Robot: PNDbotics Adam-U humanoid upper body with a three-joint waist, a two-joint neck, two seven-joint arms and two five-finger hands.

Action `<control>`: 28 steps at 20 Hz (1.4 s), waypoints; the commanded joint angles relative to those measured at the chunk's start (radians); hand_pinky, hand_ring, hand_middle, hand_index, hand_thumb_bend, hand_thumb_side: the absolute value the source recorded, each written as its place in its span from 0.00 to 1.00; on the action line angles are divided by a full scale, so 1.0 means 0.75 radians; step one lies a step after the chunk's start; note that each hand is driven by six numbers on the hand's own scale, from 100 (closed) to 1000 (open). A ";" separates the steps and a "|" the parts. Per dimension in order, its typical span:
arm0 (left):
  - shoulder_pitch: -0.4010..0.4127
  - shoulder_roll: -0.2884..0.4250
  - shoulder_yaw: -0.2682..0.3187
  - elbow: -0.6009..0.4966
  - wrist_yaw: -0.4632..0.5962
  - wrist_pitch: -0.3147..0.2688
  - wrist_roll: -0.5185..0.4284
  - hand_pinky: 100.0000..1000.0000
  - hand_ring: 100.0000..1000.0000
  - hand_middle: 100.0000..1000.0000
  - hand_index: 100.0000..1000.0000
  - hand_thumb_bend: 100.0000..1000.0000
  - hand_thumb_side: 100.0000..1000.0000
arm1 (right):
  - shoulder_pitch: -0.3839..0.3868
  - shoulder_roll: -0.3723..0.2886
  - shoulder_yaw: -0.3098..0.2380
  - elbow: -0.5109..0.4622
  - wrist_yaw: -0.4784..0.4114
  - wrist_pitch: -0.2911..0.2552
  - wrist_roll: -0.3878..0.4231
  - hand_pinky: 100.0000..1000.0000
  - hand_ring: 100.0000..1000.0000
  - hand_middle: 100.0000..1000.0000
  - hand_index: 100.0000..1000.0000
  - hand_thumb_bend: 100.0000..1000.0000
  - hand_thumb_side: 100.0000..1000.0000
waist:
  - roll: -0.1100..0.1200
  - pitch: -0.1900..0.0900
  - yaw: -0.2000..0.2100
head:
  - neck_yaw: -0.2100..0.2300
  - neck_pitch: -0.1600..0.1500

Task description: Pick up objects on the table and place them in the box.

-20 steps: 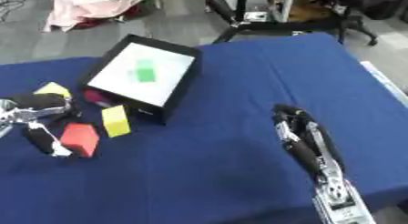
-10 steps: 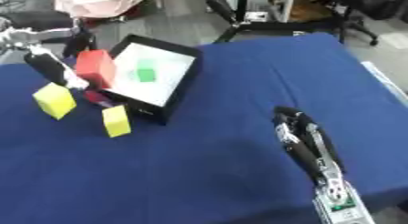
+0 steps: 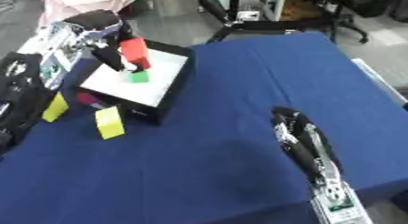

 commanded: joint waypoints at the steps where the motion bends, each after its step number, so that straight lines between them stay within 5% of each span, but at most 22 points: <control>1: -0.042 -0.041 0.092 0.124 -0.127 0.113 0.131 0.59 0.41 0.39 0.57 0.57 0.41 | -0.020 -0.001 0.005 -0.014 -0.011 -0.002 0.009 0.77 0.75 0.73 0.78 0.00 0.56 | -0.023 -0.014 -0.006 | -0.001 -0.003; 5: -0.032 -0.068 0.144 0.210 -0.154 0.252 0.245 0.63 0.46 0.47 0.65 0.63 0.44 | -0.024 0.003 0.007 -0.014 -0.012 -0.002 0.011 0.77 0.75 0.73 0.78 0.00 0.56 | -0.026 -0.011 -0.012 | -0.005 -0.003; 8: -0.023 -0.069 0.147 0.236 -0.156 0.283 0.282 0.69 0.58 0.64 0.79 0.77 0.50 | -0.025 0.004 0.006 -0.015 -0.013 -0.002 0.011 0.77 0.75 0.73 0.78 0.00 0.56 | -0.027 -0.011 -0.011 | -0.007 -0.003; 15: -0.014 0.049 0.089 0.052 0.035 0.182 0.273 0.71 0.59 0.63 0.78 0.88 0.58 | -0.022 0.001 -0.003 -0.015 -0.009 -0.001 0.005 0.77 0.75 0.73 0.78 0.00 0.56 | -0.025 -0.012 0.005 | -0.014 -0.003; 23: 0.138 0.466 -0.118 -0.597 0.431 -0.019 -0.170 0.69 0.50 0.54 0.74 0.82 0.48 | -0.020 -0.014 -0.013 -0.015 0.000 -0.003 -0.005 0.77 0.75 0.73 0.78 0.00 0.56 | -0.005 -0.012 0.029 | -0.046 -0.003; 28: 0.321 0.656 -0.166 -0.905 0.639 -0.034 -0.456 0.66 0.47 0.50 0.71 0.76 0.41 | -0.022 -0.020 -0.015 -0.015 0.003 -0.003 -0.009 0.77 0.75 0.73 0.78 0.00 0.56 | 0.004 -0.007 0.028 | -0.055 -0.003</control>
